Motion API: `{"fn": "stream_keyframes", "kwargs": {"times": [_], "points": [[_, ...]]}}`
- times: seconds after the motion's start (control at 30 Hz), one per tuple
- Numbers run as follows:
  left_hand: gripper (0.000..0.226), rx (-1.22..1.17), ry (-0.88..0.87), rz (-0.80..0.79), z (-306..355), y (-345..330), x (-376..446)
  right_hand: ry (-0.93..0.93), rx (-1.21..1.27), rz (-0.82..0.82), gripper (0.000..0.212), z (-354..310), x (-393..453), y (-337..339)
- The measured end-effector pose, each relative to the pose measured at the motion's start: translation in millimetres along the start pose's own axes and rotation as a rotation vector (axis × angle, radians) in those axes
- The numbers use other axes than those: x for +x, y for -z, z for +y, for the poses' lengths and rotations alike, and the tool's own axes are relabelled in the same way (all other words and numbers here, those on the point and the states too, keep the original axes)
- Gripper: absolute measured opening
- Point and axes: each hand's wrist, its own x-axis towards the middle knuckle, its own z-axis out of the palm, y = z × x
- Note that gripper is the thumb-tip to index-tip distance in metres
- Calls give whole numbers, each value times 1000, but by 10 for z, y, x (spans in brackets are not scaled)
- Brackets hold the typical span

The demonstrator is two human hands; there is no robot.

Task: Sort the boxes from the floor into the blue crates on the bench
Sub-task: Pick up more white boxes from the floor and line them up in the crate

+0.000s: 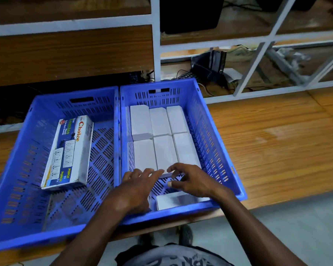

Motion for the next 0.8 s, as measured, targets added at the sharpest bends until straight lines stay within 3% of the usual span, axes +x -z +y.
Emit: {"fn": "stream_keyframes", "kwargs": {"times": [0.13,0.3,0.37,0.6,0.7,0.8], "points": [[115,-85,-53,69,83,137,-76,31,37,54,48,-2,-134,-41],[114,-176,-117,284,166,600,-272,136,87,-72,93,-179,-310,-66],[110,-269,-162,391,202,793,-325,181,135,-44,101,-328,-347,-81],[103,-650,-213,750,319,1104,-248,244,216,401,73,-679,-374,-50],[80,-932,-204,761,314,1045,-176,230,440,405,68,-691,-339,6],[60,-1164,-128,666,289,894,-104,188,686,380,71,-658,-314,94]]}}
